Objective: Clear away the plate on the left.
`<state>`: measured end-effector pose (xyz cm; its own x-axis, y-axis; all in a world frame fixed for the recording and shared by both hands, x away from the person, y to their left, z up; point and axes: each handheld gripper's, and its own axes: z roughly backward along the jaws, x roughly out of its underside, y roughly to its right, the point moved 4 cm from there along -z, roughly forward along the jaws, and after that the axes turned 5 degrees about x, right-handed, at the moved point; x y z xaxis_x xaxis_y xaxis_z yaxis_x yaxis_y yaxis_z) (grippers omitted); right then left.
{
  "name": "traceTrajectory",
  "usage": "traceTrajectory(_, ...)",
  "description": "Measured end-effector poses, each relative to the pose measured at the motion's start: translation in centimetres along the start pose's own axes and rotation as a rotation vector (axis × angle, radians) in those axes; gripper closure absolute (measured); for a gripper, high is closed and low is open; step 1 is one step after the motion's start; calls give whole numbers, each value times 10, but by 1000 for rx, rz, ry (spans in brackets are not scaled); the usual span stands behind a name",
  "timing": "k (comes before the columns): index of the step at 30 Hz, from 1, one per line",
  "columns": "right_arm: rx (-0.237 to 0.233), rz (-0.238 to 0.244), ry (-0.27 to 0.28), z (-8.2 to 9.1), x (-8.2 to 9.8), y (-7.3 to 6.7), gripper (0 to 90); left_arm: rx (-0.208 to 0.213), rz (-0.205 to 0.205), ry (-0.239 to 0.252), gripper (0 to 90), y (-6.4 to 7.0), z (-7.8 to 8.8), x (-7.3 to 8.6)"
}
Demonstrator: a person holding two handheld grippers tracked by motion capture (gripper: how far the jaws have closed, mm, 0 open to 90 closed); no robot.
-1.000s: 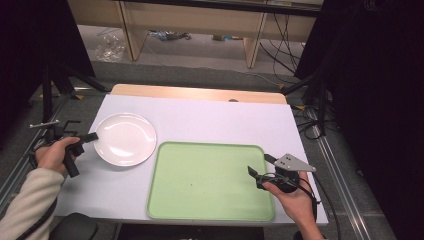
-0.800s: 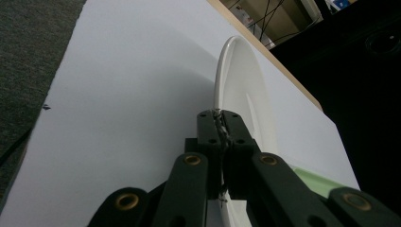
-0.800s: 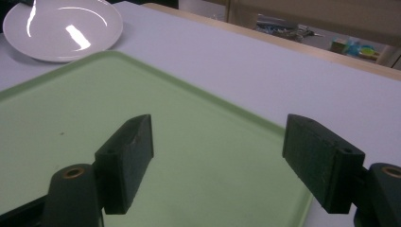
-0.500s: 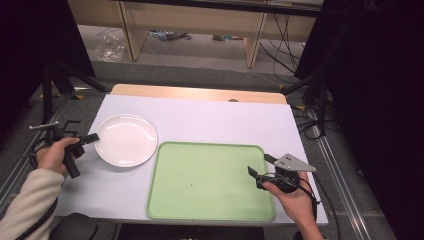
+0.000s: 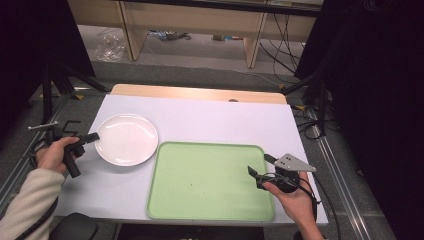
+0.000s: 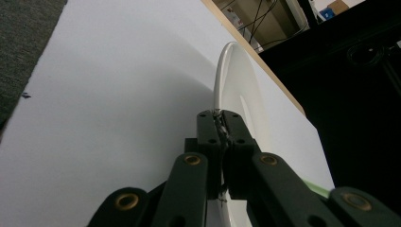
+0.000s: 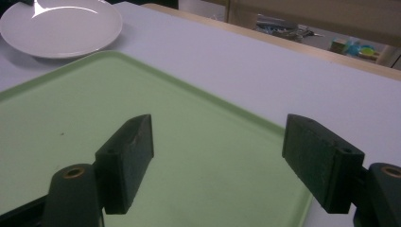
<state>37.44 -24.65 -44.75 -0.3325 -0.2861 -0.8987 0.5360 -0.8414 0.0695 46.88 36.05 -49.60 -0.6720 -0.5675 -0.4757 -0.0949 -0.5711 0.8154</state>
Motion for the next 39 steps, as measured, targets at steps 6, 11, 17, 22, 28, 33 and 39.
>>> traceTrajectory(6,2,1,1,0,0,0,264,2,-1,9,869,0,2,-1)
traceTrajectory(11,2,0,2,0,0,0,264,35,8,31,869,2,1,-2)
traceTrajectory(17,1,-2,0,0,0,0,265,18,18,15,870,5,2,-2)
traceTrajectory(22,1,-2,0,0,0,0,265,29,16,16,869,8,0,-1)
traceTrajectory(28,2,-1,4,0,0,0,265,30,24,10,869,11,0,0)
traceTrajectory(33,2,-1,4,0,0,0,265,36,17,4,869,15,-1,0)
traceTrajectory(39,2,-1,3,0,0,0,265,40,16,-2,868,17,-3,1)
